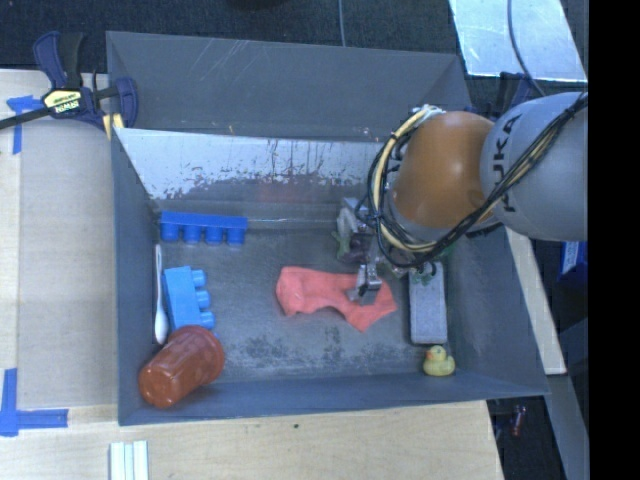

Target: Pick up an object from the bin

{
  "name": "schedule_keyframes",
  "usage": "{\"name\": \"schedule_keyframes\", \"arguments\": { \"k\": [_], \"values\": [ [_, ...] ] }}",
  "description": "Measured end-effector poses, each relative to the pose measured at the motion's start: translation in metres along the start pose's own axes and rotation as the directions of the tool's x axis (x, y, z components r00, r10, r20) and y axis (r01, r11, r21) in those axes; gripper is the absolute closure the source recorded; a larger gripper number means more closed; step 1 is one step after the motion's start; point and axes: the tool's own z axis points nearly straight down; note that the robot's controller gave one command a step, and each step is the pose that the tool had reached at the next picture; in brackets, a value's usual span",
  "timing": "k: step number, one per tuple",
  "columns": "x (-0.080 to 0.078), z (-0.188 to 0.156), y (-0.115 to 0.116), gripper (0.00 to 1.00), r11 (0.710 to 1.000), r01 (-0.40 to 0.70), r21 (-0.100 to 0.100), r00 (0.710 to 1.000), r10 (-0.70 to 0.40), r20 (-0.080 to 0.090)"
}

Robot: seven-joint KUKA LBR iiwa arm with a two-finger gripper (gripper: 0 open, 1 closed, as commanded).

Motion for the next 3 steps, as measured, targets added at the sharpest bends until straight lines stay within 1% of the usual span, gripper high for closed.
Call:
{"name": "schedule_keyframes", "arguments": {
  "k": [1, 2, 3],
  "values": [
    [0.003, -0.004, -0.010, 1.00, 0.999, 0.033, 0.001, 0.999, -0.033, 0.025],
    [0.003, -0.004, -0.010, 1.00, 0.999, 0.033, 0.001, 0.999, -0.033, 0.025],
    [0.017, -0.023, -0.010, 1.00, 0.996, 0.085, 0.003, 0.996, -0.085, 0.014]
  ]
}}
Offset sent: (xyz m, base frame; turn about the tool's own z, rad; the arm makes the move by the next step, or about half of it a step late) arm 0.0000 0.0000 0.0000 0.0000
